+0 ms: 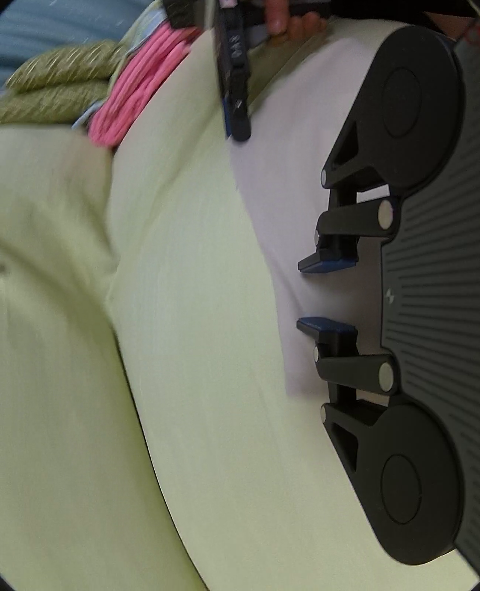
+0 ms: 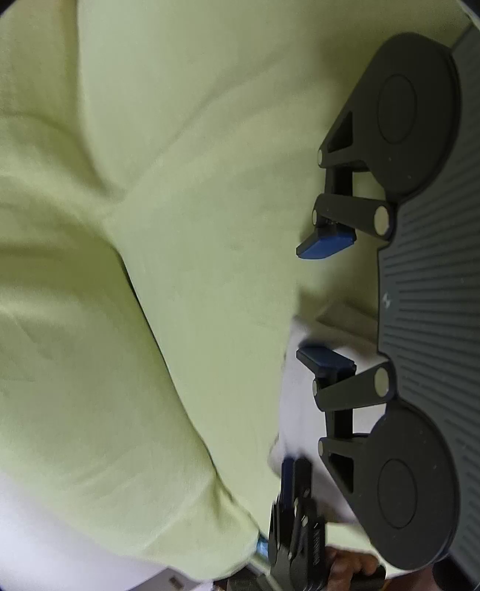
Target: Fold clothes
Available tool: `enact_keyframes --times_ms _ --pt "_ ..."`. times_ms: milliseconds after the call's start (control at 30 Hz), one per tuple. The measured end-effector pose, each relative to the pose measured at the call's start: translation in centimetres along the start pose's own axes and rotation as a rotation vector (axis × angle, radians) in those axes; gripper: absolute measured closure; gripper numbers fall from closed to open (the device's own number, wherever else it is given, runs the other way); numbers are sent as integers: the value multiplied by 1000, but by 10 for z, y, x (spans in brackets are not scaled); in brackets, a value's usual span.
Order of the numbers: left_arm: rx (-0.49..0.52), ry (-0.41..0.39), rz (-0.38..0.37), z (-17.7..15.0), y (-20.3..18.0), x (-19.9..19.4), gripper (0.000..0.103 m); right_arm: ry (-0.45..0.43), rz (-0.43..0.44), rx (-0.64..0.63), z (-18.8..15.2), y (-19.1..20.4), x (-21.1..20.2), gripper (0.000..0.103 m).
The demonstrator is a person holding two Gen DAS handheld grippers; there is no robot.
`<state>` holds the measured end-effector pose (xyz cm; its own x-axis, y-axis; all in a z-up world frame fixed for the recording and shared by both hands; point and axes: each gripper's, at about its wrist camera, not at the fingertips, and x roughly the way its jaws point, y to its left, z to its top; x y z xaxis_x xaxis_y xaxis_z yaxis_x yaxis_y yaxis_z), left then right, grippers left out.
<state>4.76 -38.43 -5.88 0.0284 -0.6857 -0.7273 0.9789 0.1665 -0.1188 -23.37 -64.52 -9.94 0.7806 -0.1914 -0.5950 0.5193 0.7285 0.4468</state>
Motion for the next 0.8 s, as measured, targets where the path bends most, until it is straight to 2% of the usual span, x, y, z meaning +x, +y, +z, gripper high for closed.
enact_keyframes --times_ms 100,133,167,267,333,433,533,633,700,800 --pt "-49 -10 62 -5 16 -8 73 3 -56 -20 -1 5 -4 54" --pt "-72 -13 81 -7 22 -11 61 2 -76 -28 -1 9 -7 53" --pt "-95 -15 99 -10 27 -14 56 -4 -90 -35 -1 13 -11 53" --pt "-157 -26 139 -16 41 -25 60 -38 -93 -57 -4 27 -32 55" --pt "-181 -42 118 -20 43 -33 63 -62 -70 -77 -10 41 -47 55" --pt "-234 -58 47 -25 46 -39 63 -68 -38 -107 -24 61 -60 55" --pt "-211 -43 31 -32 40 -37 63 -49 7 -129 -41 79 -64 52" --pt "-188 -28 15 -38 35 -35 67 -2 53 -187 -61 93 -62 52" --pt "-179 -22 8 -42 34 -36 67 27 10 -273 -73 100 -60 52" --pt "-182 -21 45 -50 39 -51 66 41 -47 -388 -87 106 -67 52"
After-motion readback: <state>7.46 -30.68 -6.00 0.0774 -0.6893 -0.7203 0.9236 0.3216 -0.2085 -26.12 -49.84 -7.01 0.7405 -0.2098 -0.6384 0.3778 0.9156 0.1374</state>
